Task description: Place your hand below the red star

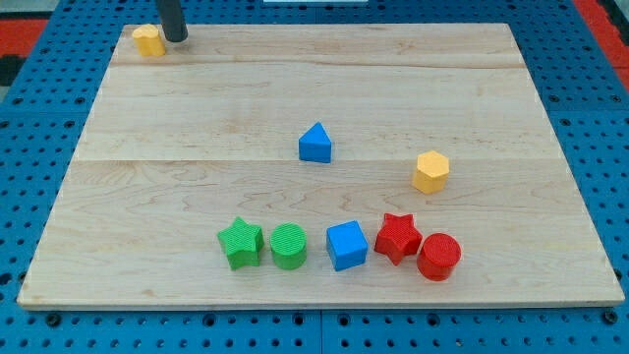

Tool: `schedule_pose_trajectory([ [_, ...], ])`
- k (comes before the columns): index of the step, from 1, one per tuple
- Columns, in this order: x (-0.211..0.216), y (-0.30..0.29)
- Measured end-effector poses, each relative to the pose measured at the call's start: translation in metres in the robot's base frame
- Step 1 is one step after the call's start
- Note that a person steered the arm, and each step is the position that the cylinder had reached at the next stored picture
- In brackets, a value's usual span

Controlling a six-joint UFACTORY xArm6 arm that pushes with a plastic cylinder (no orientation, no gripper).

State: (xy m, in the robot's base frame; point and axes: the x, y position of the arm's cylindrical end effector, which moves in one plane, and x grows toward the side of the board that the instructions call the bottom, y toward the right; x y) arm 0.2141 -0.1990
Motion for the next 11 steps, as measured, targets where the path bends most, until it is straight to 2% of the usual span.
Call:
schedule_pose_trajectory([
  [3, 0.006, -0.001],
  [4, 0.023, 0.05],
  [5, 0.047, 0.135],
  [6, 0.094, 0.256],
  [8, 0.249, 0.417],
  [9, 0.36, 0.445],
  [10, 0.403, 0.437],
  [11, 0.401, 0.397],
])
